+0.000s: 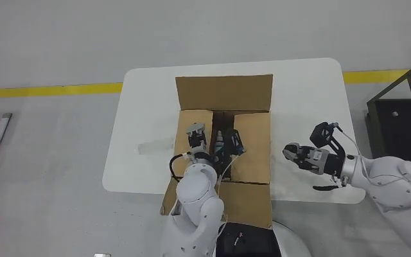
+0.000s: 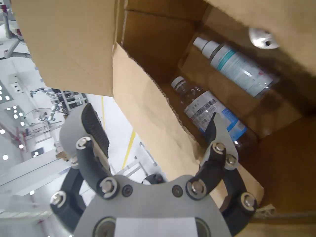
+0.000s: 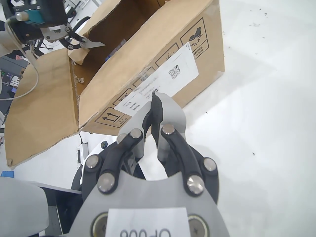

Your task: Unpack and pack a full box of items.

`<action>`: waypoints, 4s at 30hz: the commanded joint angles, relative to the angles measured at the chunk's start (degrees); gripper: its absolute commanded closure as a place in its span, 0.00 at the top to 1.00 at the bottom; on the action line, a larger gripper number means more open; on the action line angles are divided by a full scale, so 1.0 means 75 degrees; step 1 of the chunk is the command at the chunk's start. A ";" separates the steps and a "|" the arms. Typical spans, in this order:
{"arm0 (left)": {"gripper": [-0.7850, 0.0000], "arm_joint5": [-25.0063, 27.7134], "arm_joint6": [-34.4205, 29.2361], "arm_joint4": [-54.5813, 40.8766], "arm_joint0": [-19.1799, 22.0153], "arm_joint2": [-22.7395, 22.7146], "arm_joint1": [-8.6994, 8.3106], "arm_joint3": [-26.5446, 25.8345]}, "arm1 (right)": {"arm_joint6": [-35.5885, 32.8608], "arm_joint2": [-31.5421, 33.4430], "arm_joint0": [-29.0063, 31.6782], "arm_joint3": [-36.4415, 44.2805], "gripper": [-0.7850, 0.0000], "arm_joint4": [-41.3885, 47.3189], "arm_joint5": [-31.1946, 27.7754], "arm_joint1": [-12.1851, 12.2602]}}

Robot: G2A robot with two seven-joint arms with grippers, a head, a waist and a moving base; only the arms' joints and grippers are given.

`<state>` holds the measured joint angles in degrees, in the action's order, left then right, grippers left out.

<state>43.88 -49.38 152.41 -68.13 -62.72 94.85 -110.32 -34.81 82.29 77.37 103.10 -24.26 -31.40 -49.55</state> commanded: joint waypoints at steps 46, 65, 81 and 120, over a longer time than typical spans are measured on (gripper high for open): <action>0.00 -0.0805 -0.2274 -0.5711 0.0398 -0.1068 0.0286 -0.1575 | -0.0819 -0.0321 -0.1481 -0.0714 0.00 0.0423 0.1627 -0.0145; 1.00 -0.1071 -0.2540 -0.5768 0.0792 -0.1670 -0.0023 -0.1718 | -0.0811 -0.0732 -0.1132 0.0221 0.00 0.0672 0.1187 -0.0213; 1.00 -0.0958 -0.1560 -0.3065 0.1213 -0.2450 -0.0396 -0.1521 | -0.0949 -0.1022 -0.1538 -0.0168 0.00 0.0489 0.1320 -0.0285; 1.00 -0.0834 -0.0986 -0.3595 0.0246 -0.2567 -0.0569 -0.2741 | -0.0659 0.0114 -0.0858 -0.0043 0.00 0.0703 0.1314 -0.0199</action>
<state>37.19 -57.03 126.35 -66.03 -82.84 90.55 -129.62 -39.85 82.50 70.58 102.91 -19.21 -21.52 -51.10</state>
